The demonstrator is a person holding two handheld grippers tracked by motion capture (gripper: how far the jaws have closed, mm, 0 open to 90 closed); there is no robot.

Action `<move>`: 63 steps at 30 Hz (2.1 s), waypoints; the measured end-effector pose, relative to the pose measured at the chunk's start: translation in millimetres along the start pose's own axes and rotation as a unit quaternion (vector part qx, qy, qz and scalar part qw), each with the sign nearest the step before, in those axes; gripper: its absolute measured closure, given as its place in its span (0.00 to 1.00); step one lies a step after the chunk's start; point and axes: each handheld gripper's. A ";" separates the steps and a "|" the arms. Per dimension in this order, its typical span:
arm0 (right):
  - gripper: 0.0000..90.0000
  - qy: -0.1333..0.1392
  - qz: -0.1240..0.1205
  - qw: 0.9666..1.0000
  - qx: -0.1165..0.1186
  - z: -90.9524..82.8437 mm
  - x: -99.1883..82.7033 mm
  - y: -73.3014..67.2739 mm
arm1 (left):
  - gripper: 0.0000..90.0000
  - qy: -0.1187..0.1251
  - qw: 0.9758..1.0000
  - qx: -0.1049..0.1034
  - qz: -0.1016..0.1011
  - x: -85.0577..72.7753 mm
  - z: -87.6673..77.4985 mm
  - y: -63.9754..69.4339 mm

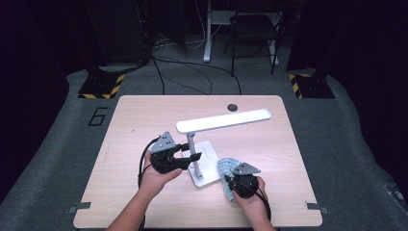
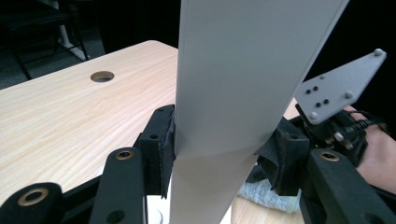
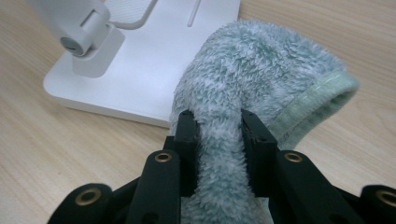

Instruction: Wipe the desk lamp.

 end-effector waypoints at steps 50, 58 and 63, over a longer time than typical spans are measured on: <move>0.78 0.041 0.042 0.991 0.120 5.9 10.6 -31.6 | 0.53 0.007 0.996 -0.085 -0.003 -7.3 -7.6 16.3; 0.78 0.044 0.031 0.992 0.114 6.2 8.7 -33.1 | 0.50 0.013 0.997 -0.072 -0.003 -0.9 -27.9 16.3; 0.77 0.048 0.030 0.992 0.113 6.1 8.3 -33.1 | 0.50 0.025 0.998 -0.060 -0.011 0.9 -41.9 11.9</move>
Point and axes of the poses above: each handheld gripper's, and its own axes: z roughly forward along the jaws, x roughly out of its top, y roughly to its right, and after that the axes turned 10 degrees about y, right-handed
